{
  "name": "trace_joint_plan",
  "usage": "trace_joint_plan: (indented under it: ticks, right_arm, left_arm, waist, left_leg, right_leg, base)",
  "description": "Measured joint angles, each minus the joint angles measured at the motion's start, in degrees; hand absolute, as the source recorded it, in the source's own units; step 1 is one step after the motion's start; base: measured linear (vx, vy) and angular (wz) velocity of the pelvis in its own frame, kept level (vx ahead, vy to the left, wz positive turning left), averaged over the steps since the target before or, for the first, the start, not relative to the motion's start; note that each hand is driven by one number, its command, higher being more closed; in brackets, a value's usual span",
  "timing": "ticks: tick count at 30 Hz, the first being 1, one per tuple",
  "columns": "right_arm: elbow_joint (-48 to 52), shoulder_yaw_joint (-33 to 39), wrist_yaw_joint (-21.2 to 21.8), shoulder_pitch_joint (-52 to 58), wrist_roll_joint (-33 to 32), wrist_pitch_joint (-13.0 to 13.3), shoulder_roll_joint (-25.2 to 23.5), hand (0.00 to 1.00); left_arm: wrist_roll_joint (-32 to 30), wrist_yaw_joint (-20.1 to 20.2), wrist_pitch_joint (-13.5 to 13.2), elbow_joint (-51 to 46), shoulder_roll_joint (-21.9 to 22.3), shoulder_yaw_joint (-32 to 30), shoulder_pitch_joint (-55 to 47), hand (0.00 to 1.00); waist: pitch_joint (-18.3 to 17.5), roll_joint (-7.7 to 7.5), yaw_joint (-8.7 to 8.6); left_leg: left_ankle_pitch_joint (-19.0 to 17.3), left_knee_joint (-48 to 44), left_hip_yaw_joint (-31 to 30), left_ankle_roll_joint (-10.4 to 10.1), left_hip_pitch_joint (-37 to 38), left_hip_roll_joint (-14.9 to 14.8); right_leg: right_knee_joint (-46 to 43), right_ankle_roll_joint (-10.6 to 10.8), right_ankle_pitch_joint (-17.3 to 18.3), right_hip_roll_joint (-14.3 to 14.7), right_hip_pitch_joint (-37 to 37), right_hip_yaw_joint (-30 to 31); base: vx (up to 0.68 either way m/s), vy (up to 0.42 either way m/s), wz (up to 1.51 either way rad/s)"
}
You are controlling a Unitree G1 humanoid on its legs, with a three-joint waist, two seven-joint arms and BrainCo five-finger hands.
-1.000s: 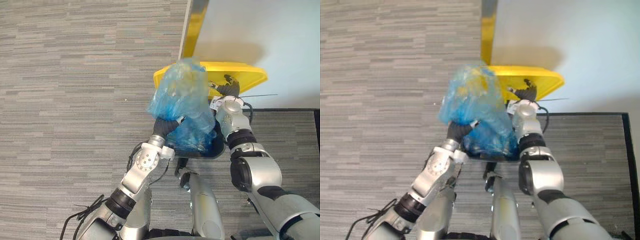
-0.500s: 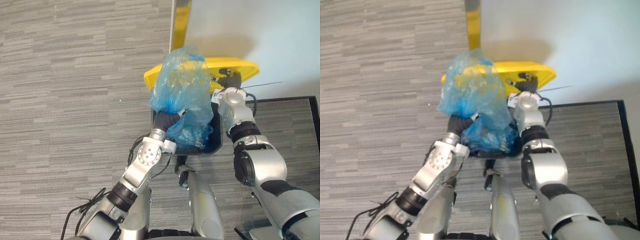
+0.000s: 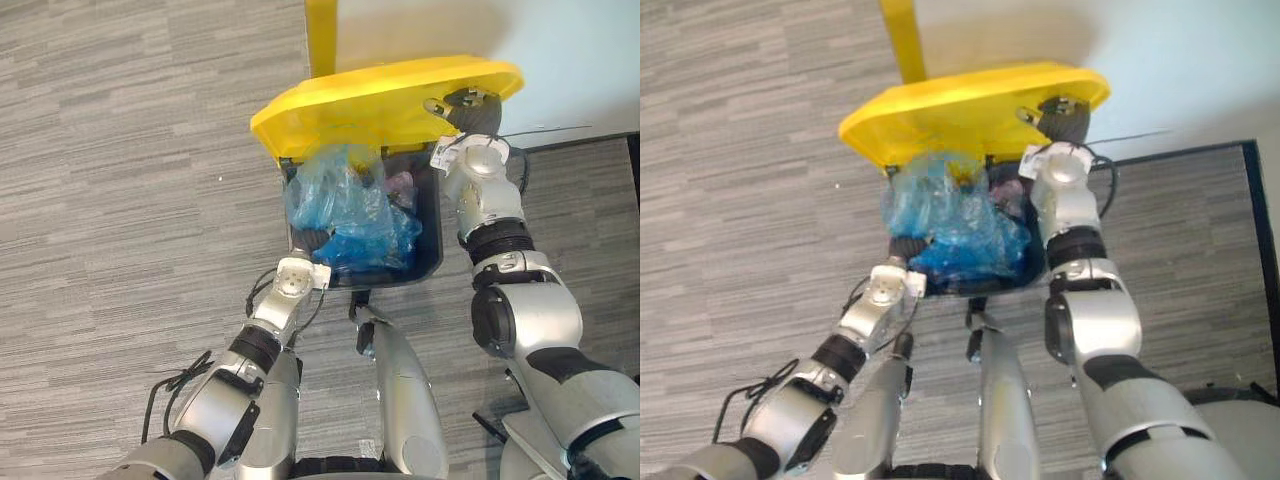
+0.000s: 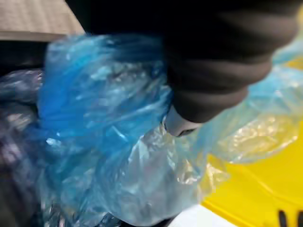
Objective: Gather rubbish on tea table into small bin, then transfer packed bag to large trash can.
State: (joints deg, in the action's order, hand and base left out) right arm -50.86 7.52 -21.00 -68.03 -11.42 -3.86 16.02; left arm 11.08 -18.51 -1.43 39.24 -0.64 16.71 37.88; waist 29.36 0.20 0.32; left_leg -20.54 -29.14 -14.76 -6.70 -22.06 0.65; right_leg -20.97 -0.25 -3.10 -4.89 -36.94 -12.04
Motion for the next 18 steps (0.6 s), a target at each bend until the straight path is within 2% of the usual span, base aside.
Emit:
trace_joint_plan:
  ticks: [11, 18]
  right_arm:
    - [0.51, -5.02, -0.21, 0.04, 0.13, 0.03, -0.22, 0.00]
    - [0.54, -8.03, 1.66, 3.17, 2.09, 0.06, -0.35, 0.00]
  left_arm:
    - [-2.19, -0.24, 1.39, 5.61, 1.47, -2.55, 0.24, 0.00]
    - [-3.58, 0.22, 1.40, 6.05, -0.39, -2.11, -2.69, 0.00]
  waist:
    - [0.00, 0.00, -0.17]
    - [0.00, 0.00, -0.14]
  left_leg:
    - [-0.04, -0.07, 0.84, -0.07, 0.21, -0.11]
    - [-0.12, -0.11, 0.79, 0.05, 2.68, -0.46]
  right_leg:
    - [-0.26, 0.48, 0.34, 0.27, -0.28, 0.66]
    - [0.49, 0.46, 0.31, 0.62, 2.73, 0.34]
  base:
    - [0.00, -0.010, -0.03]
    - [0.00, 0.000, 0.00]
